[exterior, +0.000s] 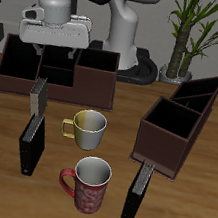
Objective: Place the yellow book into the left desk caddy's back compartment
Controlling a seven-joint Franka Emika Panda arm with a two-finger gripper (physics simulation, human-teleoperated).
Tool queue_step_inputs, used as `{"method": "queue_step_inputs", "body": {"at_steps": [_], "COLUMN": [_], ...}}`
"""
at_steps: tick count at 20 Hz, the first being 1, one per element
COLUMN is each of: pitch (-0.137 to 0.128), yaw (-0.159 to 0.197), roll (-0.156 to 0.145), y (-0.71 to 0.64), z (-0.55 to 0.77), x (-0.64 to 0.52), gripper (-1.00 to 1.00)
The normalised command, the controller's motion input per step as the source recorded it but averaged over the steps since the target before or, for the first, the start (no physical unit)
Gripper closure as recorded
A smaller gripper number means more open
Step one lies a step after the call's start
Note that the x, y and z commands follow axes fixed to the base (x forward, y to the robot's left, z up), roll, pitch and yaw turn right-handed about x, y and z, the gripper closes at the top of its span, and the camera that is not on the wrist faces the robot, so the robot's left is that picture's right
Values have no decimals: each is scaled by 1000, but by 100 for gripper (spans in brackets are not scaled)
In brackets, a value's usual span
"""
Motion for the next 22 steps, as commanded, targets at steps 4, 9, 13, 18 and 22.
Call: {"method": "queue_step_inputs", "body": {"at_steps": [4, 9, 13, 18, 22], "pitch": [-9, -3, -35, 0, 11], "yaw": [10, 1, -2, 6, -20], "roll": [5, -26, -12, -17, -33], "y": [-123, -118, -53, -132, -166], "z": [-94, -252, -230, -221, -136], "x": [-10, 3, -103, -9, 56], "gripper": [-100, -100, -100, -100, -100]}}
